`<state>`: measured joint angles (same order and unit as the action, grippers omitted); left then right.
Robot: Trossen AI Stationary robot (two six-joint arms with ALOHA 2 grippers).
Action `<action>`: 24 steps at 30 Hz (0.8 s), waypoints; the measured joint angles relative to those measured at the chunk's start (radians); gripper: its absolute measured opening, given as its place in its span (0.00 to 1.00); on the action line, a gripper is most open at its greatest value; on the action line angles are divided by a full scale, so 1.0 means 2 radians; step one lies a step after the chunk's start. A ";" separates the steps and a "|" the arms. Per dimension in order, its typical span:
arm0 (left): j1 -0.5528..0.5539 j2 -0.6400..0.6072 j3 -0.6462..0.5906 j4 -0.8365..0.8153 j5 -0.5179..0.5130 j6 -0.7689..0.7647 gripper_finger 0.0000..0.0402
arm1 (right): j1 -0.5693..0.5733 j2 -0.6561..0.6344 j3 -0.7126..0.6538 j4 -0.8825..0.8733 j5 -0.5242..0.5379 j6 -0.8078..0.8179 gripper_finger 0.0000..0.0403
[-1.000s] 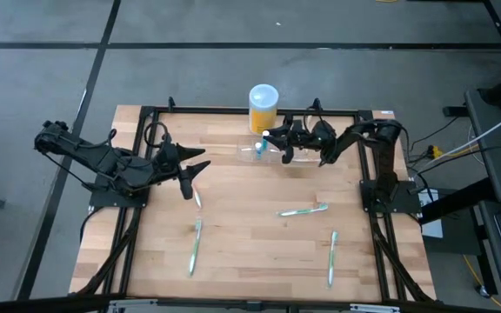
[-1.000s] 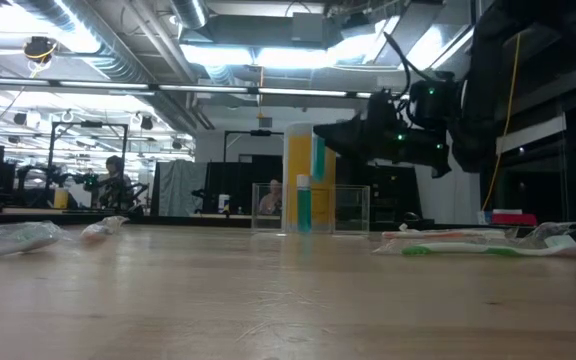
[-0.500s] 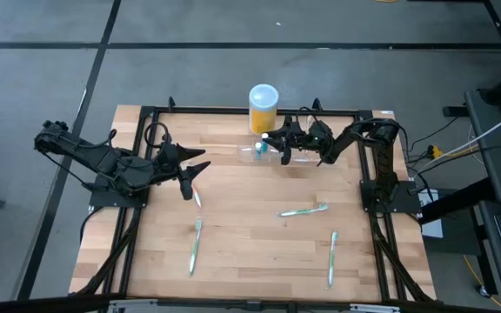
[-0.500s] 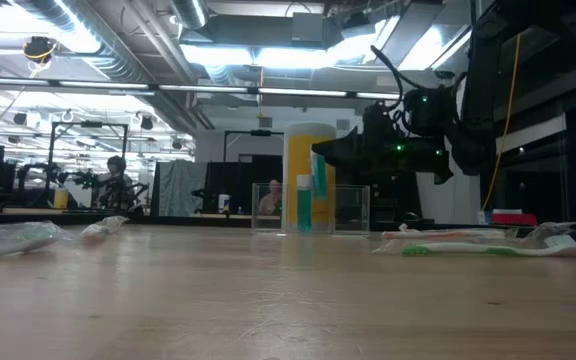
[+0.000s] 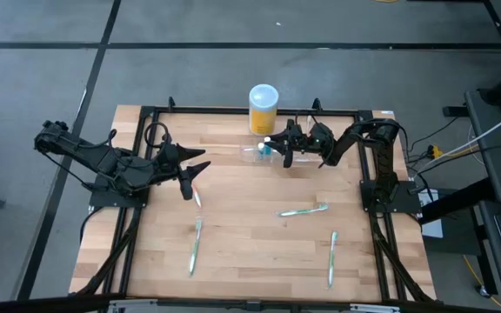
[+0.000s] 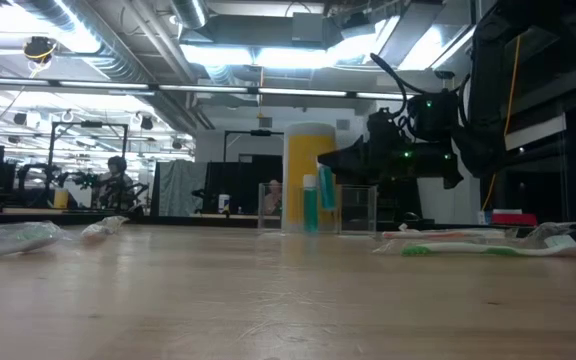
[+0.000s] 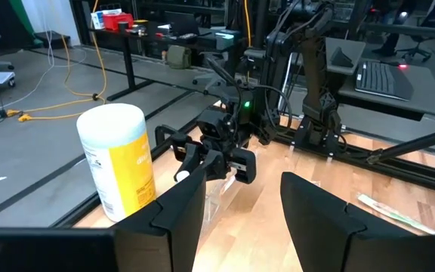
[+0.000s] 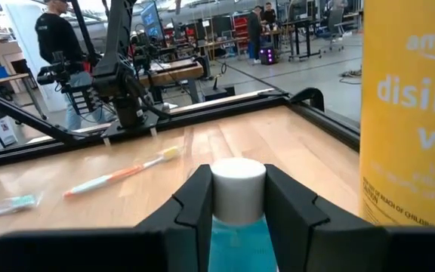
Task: Pick & Place toothbrushing station
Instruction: Put the blue mouthwash into the transparent organizer, then put the bottom left orange toothbrush into the transparent organizer
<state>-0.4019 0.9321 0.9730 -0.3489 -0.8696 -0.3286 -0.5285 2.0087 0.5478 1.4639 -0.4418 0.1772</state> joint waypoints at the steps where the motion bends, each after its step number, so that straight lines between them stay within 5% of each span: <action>1: 0.000 0.000 0.000 0.000 0.000 0.000 0.42 | 0.000 0.000 0.000 0.000 0.000 -0.001 0.23; 13: 0.000 0.000 0.000 0.000 0.000 -0.004 0.42 | 0.002 0.000 0.000 -0.008 -0.002 0.001 0.34; 24: 0.000 0.000 0.000 0.000 0.000 -0.004 0.42 | 0.017 0.000 0.000 -0.008 -0.002 -0.001 0.26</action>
<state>-0.4019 0.9321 0.9730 -0.3481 -0.8696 -0.3374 -0.4950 2.0083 0.5476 1.4487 -0.4448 0.1755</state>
